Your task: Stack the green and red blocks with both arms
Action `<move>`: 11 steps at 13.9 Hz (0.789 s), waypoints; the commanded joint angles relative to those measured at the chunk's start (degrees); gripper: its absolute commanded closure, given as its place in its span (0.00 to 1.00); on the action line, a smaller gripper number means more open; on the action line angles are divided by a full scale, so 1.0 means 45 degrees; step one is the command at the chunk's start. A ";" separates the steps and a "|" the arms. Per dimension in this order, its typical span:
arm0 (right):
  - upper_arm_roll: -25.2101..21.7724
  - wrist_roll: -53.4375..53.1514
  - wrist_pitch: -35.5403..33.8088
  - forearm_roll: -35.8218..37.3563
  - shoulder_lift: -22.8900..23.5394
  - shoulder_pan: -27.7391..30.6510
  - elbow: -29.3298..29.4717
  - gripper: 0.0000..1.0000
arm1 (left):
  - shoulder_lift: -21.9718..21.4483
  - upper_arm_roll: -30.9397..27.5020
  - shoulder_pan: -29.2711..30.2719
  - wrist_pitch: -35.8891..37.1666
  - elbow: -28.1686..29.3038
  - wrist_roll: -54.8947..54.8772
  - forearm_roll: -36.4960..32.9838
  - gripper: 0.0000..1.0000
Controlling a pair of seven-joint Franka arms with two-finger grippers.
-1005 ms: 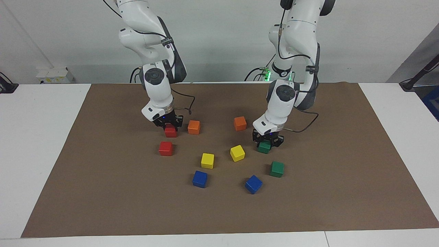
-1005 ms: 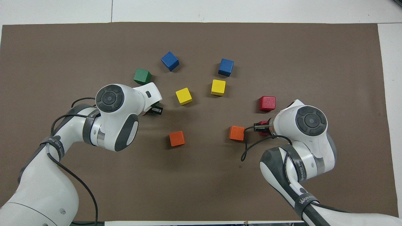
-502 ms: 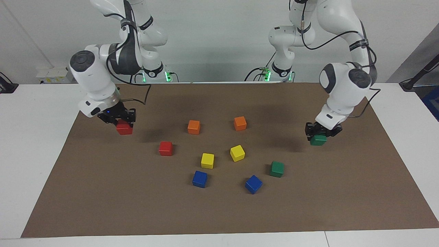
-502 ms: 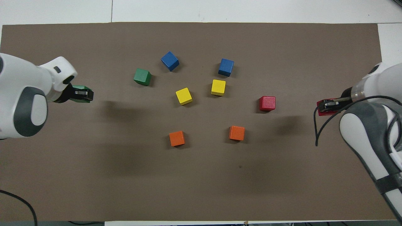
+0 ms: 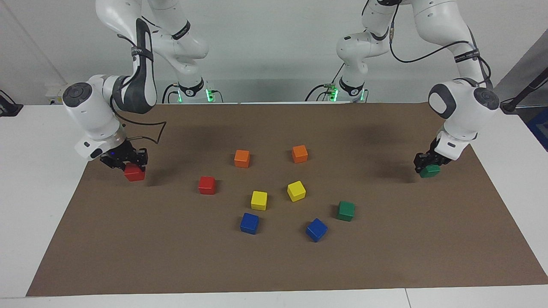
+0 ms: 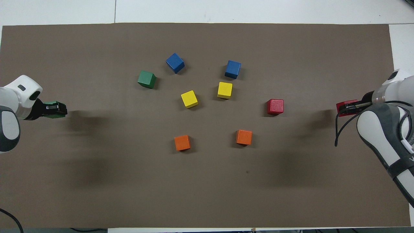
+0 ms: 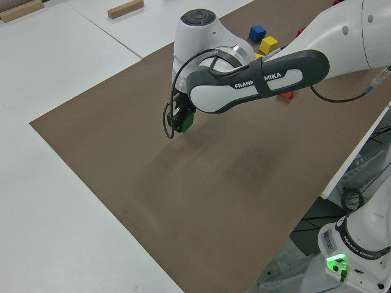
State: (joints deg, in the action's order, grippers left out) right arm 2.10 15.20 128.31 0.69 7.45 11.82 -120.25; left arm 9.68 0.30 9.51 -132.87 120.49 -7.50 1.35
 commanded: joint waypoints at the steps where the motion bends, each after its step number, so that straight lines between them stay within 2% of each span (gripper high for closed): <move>1: 0.0197 0.0274 0.0937 -0.0172 0.0218 0.0206 -0.0463 1.00 | 0.0658 0.0168 0.0270 -0.0979 0.0081 -0.0442 -0.0163 1.00; 4: 0.0177 -0.0018 0.1368 -0.0172 0.0218 0.0069 -0.0836 1.00 | 0.1421 0.0168 0.0231 -0.1800 -0.0017 -0.0813 -0.0162 1.00; 7: 0.0197 -0.0019 0.1721 -0.0172 0.0414 0.0088 -0.1051 1.00 | 0.1716 0.0168 0.0211 -0.1959 -0.0056 -0.1340 -0.0182 1.00; 8: 0.0197 -0.0019 0.1799 -0.0172 0.0414 0.0088 -0.1109 1.00 | 0.1716 0.0187 0.0153 -0.1842 -0.0153 -0.1593 -0.0182 0.89; 9: 0.0197 -0.0019 0.1819 -0.0172 0.0414 0.0088 -0.1110 1.00 | 0.1697 0.0168 0.0075 -0.1745 -0.0173 -0.1866 -0.0182 0.01; 11: 0.0177 -0.0019 0.2014 -0.0172 0.0491 0.0108 -0.1265 1.00 | 0.1463 0.0168 0.0094 -0.0425 -0.0852 -0.2335 -0.0182 0.00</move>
State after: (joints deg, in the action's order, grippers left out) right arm 2.49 15.17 135.57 0.68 9.63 11.67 -124.77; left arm 15.77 0.84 9.85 -139.33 120.22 -16.09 1.34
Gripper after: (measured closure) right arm 0.454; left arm 0.269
